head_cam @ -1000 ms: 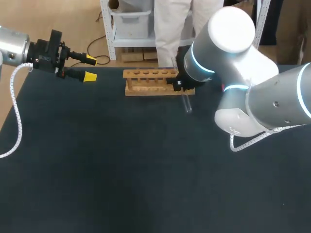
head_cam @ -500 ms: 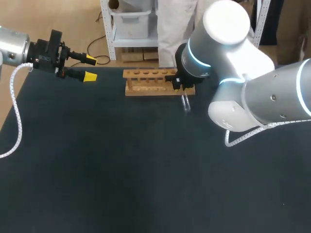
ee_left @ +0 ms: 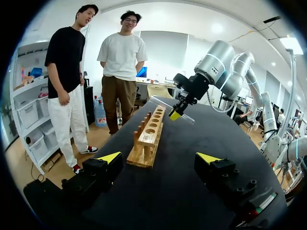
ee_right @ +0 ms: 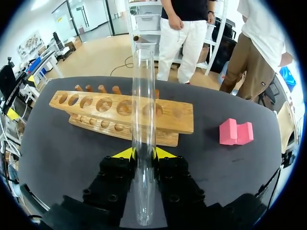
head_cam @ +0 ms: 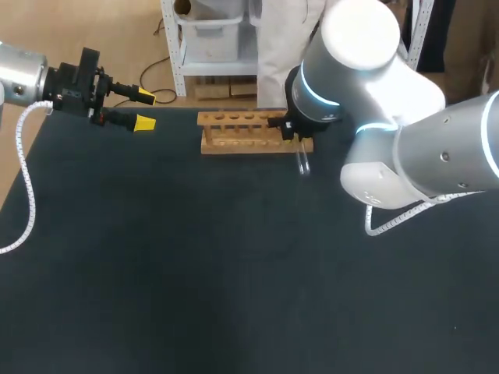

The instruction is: Grasp the test tube, adjust it, and insert it.

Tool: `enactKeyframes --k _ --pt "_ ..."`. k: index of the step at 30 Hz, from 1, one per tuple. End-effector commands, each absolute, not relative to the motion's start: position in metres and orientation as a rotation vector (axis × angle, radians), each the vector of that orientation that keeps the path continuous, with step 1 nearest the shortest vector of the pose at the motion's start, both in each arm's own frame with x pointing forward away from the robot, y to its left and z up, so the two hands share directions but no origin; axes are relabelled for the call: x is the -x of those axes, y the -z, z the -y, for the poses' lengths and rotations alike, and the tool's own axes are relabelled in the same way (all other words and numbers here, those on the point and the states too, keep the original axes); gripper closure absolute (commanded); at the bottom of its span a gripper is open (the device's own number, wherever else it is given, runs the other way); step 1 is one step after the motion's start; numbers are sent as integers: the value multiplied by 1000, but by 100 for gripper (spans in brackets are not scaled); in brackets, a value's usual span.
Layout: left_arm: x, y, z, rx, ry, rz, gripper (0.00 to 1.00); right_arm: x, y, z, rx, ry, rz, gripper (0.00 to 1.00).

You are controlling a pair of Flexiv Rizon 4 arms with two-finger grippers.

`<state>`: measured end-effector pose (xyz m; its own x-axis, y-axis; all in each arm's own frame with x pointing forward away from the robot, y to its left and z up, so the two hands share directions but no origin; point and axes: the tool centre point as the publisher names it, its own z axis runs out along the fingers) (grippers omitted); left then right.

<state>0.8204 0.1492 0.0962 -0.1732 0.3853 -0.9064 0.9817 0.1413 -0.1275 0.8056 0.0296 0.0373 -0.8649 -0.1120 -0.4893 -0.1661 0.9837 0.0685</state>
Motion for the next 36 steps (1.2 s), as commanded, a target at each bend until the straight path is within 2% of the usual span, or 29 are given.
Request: enactKeyframes --k 1,36 --pt "-821 -95 -150 -1335 1014 -1673 0 -796 -44 -24 175 -134 -2596 100" --pt "-821 -95 -150 -1335 1014 -1673 0 -787 -80 -3 141 -73 -2565 100"
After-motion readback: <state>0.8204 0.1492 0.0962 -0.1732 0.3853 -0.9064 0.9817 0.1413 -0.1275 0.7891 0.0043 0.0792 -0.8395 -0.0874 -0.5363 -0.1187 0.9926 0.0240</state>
